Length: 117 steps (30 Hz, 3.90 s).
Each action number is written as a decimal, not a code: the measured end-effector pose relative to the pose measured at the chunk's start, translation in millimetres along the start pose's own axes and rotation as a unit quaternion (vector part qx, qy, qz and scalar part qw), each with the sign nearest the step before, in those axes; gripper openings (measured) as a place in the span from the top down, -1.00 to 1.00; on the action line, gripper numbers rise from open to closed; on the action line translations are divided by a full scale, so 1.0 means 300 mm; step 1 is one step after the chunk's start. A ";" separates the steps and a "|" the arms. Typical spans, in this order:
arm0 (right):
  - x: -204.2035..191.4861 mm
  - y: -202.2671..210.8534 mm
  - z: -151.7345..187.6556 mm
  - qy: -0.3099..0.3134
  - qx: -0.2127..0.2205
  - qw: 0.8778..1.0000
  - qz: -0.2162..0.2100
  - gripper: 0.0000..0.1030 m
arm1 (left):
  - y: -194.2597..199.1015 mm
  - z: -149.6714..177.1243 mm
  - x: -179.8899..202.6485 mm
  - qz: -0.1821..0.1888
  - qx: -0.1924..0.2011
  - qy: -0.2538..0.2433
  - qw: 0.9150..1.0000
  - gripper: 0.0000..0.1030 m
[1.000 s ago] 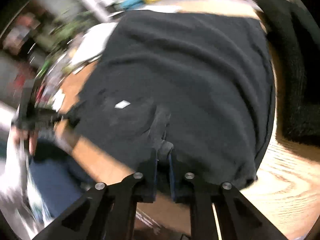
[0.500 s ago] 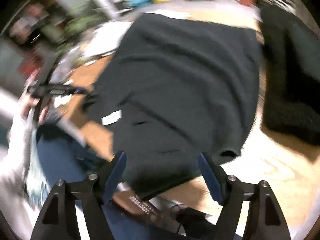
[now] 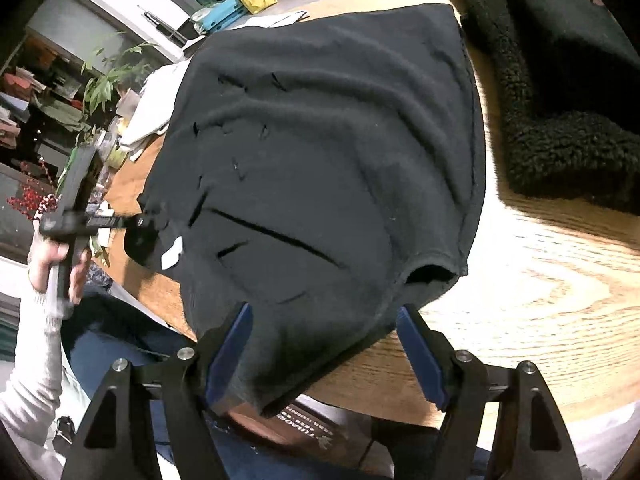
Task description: Fold clothes
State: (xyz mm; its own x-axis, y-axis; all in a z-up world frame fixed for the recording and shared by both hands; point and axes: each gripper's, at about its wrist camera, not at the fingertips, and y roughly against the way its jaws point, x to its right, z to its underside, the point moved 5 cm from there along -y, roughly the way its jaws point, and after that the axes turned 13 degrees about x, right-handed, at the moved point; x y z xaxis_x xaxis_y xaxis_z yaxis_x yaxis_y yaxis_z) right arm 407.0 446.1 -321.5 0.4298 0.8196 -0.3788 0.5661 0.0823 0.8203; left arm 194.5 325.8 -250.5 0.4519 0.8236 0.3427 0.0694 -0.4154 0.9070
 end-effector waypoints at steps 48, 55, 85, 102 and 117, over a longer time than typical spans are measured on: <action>0.260 -0.171 -0.075 -0.089 -0.013 0.987 0.133 0.03 | -0.158 -0.211 -0.243 -0.132 0.080 0.031 0.988 0.53; 0.243 -0.199 -0.112 -0.075 -0.006 0.989 0.124 0.83 | -0.080 -0.179 -0.285 -0.117 0.098 0.036 0.988 0.89; -0.076 -0.315 -0.028 0.003 -0.055 0.997 0.060 0.54 | -0.158 0.145 -0.031 -0.063 0.021 0.040 0.997 0.41; -0.098 -0.287 0.122 -0.018 -0.070 0.997 0.025 0.37 | 0.011 0.315 -0.078 -0.083 -0.003 -0.018 0.996 0.40; -0.102 -0.270 0.278 0.053 -0.120 0.991 0.019 0.44 | -0.077 0.333 -0.145 -0.050 -0.030 -0.010 0.998 0.40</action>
State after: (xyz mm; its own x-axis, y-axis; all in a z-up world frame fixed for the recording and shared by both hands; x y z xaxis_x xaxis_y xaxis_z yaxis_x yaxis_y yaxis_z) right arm 406.7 367.1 -412.0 0.3636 0.8787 -0.3095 0.3613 0.1732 0.9162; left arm 262.2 261.0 -310.9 0.4635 0.8515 0.2451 0.0615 -0.3069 0.9498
